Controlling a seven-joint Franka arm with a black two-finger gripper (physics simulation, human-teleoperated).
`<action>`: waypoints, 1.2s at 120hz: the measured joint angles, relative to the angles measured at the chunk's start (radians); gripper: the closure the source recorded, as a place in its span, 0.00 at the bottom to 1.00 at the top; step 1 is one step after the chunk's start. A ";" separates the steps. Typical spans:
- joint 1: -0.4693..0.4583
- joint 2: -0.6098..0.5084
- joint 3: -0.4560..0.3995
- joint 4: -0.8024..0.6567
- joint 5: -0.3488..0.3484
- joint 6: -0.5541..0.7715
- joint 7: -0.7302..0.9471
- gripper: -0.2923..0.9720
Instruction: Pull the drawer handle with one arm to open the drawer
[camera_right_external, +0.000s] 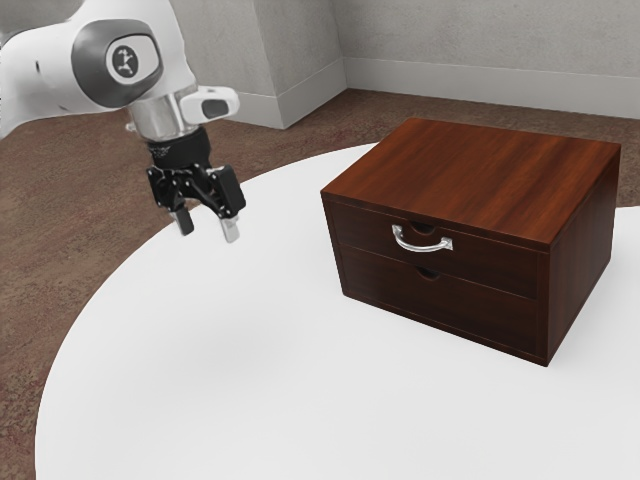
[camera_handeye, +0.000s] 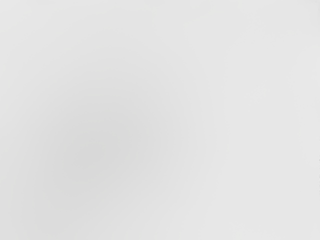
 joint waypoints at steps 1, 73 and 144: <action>-0.001 0.000 0.000 0.000 0.000 0.003 0.001 0.23; -0.019 -0.031 -0.166 0.186 -0.001 0.047 0.282 0.23; -0.154 -0.020 -0.182 -0.150 0.059 0.380 1.059 0.23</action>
